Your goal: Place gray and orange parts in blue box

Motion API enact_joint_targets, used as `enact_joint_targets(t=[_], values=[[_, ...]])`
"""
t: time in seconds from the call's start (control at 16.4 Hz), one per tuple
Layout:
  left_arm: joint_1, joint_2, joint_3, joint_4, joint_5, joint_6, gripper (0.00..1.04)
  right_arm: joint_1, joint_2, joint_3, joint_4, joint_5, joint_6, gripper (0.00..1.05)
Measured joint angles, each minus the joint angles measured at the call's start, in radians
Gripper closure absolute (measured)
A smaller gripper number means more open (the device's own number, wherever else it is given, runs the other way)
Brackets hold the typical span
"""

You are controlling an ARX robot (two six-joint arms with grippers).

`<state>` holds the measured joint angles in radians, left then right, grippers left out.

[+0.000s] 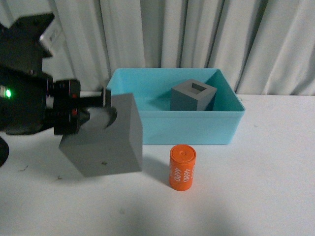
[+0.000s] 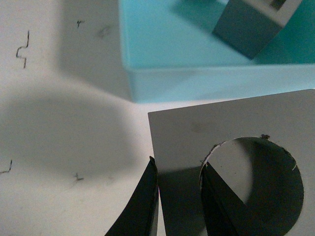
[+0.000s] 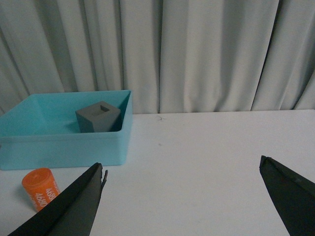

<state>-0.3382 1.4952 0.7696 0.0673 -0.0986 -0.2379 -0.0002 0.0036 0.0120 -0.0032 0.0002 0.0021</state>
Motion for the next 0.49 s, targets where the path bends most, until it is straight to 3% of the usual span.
enact_joint_targets(t=[0.3, 0.49], values=[[-0.118, -0.019, 0.254, -0.152, 0.013, -0.113, 0.86, 0.0, 0.0, 0.0, 0.0, 0.0, 0.0, 0.06], [-0.14, 0.109, 0.482, -0.193, -0.014, -0.15, 0.86, 0.0, 0.0, 0.0, 0.0, 0.0, 0.0, 0.06]])
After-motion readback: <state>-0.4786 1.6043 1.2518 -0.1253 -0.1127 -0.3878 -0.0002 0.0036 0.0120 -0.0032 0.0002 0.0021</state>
